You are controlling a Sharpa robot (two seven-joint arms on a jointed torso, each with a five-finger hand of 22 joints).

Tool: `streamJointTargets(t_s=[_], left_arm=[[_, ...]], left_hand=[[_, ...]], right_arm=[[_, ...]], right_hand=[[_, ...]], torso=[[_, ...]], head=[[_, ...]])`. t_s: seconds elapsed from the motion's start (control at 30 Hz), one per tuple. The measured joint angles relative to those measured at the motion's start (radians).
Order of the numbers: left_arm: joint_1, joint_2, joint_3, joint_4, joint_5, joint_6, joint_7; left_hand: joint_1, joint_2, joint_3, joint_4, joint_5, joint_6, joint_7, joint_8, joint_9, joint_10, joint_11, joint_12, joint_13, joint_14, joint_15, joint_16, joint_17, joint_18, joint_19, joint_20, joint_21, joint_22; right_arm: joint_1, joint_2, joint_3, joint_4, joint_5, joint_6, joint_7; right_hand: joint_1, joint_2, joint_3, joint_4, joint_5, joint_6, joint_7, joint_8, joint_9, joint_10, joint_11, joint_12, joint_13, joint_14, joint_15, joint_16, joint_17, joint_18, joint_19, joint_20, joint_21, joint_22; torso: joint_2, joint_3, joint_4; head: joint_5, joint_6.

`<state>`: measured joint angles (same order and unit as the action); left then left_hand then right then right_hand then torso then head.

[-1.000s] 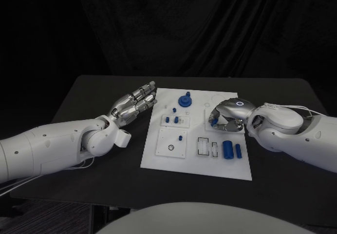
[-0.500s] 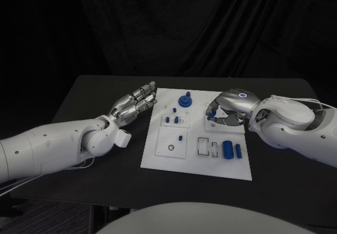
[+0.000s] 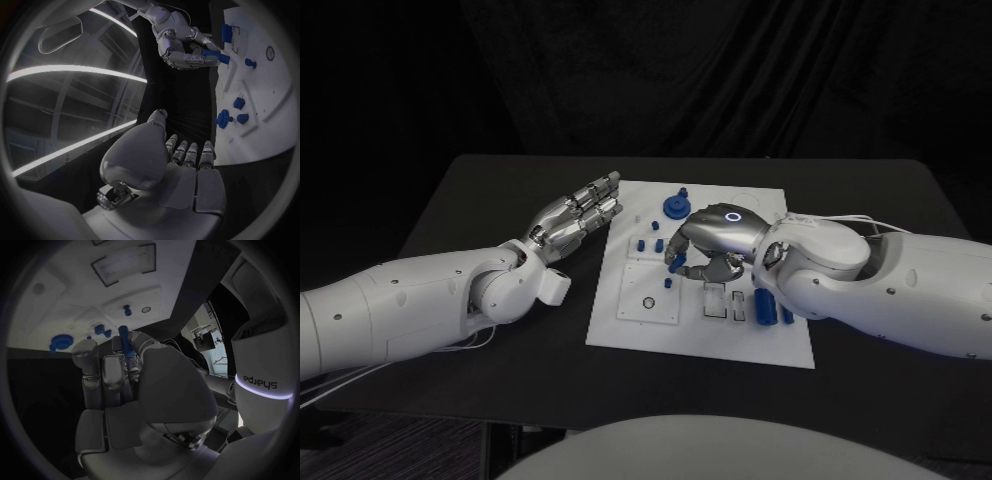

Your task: Assemble the parts on the task board

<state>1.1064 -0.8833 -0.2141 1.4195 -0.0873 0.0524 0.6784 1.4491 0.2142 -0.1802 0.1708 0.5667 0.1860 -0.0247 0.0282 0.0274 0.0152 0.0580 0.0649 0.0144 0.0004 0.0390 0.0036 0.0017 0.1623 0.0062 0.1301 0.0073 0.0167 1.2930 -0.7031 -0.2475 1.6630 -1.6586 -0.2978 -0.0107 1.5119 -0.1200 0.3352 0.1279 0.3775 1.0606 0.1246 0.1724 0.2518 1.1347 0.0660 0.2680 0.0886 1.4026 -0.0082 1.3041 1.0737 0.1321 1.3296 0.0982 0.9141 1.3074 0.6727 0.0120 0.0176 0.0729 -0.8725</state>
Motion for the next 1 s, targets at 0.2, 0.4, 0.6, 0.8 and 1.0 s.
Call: streamJointTargets(t_s=[0.2, 0.4, 0.6, 0.8, 1.0], left_arm=[[-0.001, 0.000, 0.000, 0.000, 0.000, -0.006, 0.000], [-0.001, 0.000, 0.000, -0.002, 0.000, -0.010, 0.000], [-0.002, 0.002, 0.000, -0.005, 0.000, -0.009, 0.000], [-0.002, 0.004, 0.000, -0.006, 0.000, -0.008, 0.000], [-0.002, 0.004, 0.000, -0.006, 0.000, -0.007, 0.000]], left_hand=[[-0.035, 0.001, -0.025, 0.038, -0.030, 0.005, 0.005, 0.000, 0.001, 0.001, -0.013, 0.000, 0.000, 0.000, -0.007, 0.000, -0.001, 0.000, 0.002, -0.019, 0.000, -0.001], [-0.035, 0.001, -0.026, 0.049, -0.034, 0.009, 0.009, 0.000, 0.001, 0.001, -0.013, 0.000, 0.000, 0.000, -0.007, 0.000, -0.001, 0.000, 0.002, -0.019, 0.000, -0.001], [-0.035, 0.001, -0.028, 0.056, -0.034, 0.020, 0.020, 0.000, 0.001, 0.001, -0.013, 0.000, 0.000, 0.000, -0.007, 0.000, -0.001, 0.000, 0.002, -0.019, 0.000, -0.001], [-0.035, 0.001, -0.028, 0.061, -0.034, 0.023, 0.030, 0.004, 0.002, 0.001, -0.013, 0.000, 0.000, 0.000, -0.007, 0.000, -0.001, 0.000, 0.002, -0.019, 0.000, -0.001], [-0.032, 0.004, -0.028, 0.061, -0.034, 0.027, 0.034, 0.004, 0.002, 0.001, -0.013, 0.000, 0.000, 0.000, 0.001, 0.000, -0.001, 0.000, 0.002, -0.012, 0.000, -0.001]], right_arm=[[-0.027, 0.061, 0.000, -0.024, -0.004, 0.000, 0.023], [-0.039, 0.101, 0.000, -0.047, -0.017, 0.003, 0.037], [-0.056, 0.125, 0.000, -0.063, -0.063, 0.015, 0.043], [-0.067, 0.133, 0.000, -0.069, -0.120, 0.030, 0.044], [-0.070, 0.131, 0.000, -0.074, -0.155, 0.046, 0.044]], right_hand=[[0.000, 0.000, 0.003, -0.003, 0.000, 0.000, 0.000, 0.000, 0.007, 0.004, 0.003, -0.008, 0.000, 0.027, -0.001, 0.033, 0.055, -0.016, 0.024, -0.002, 0.047, 0.000], [-0.007, -0.007, 0.003, -0.003, 0.002, 0.000, 0.000, 0.000, 0.010, 0.015, 0.000, -0.017, 0.000, 0.051, -0.002, 0.067, 0.105, -0.016, 0.050, -0.004, 0.105, 0.000], [-0.007, -0.007, 0.003, -0.003, 0.002, 0.000, 0.000, -0.004, 0.014, 0.015, 0.000, -0.017, -0.001, 0.055, -0.005, 0.078, 0.125, -0.016, 0.056, -0.005, 0.128, 0.000], [-0.007, -0.007, 0.003, -0.003, 0.002, 0.000, 0.000, -0.004, 0.015, 0.021, 0.001, -0.019, -0.001, 0.058, -0.003, 0.078, 0.128, -0.031, 0.061, -0.007, 0.136, 0.001], [-0.007, -0.007, 0.006, -0.006, 0.002, 0.000, 0.000, -0.006, 0.016, 0.022, 0.000, -0.021, -0.001, 0.058, -0.003, 0.078, 0.128, -0.031, 0.061, -0.007, 0.136, 0.001]], torso=[[0.000, 0.0006, 0.0013], [0.000, 0.0006, 0.0064], [0.001, 0.0005, 0.0113], [0.001, -0.0013, 0.0097], [0.001, -0.0022, 0.0084]], head=[[-0.005, 0.000], [-0.023, 0.000], [-0.035, 0.000], [-0.027, 0.000], [-0.023, 0.000]])
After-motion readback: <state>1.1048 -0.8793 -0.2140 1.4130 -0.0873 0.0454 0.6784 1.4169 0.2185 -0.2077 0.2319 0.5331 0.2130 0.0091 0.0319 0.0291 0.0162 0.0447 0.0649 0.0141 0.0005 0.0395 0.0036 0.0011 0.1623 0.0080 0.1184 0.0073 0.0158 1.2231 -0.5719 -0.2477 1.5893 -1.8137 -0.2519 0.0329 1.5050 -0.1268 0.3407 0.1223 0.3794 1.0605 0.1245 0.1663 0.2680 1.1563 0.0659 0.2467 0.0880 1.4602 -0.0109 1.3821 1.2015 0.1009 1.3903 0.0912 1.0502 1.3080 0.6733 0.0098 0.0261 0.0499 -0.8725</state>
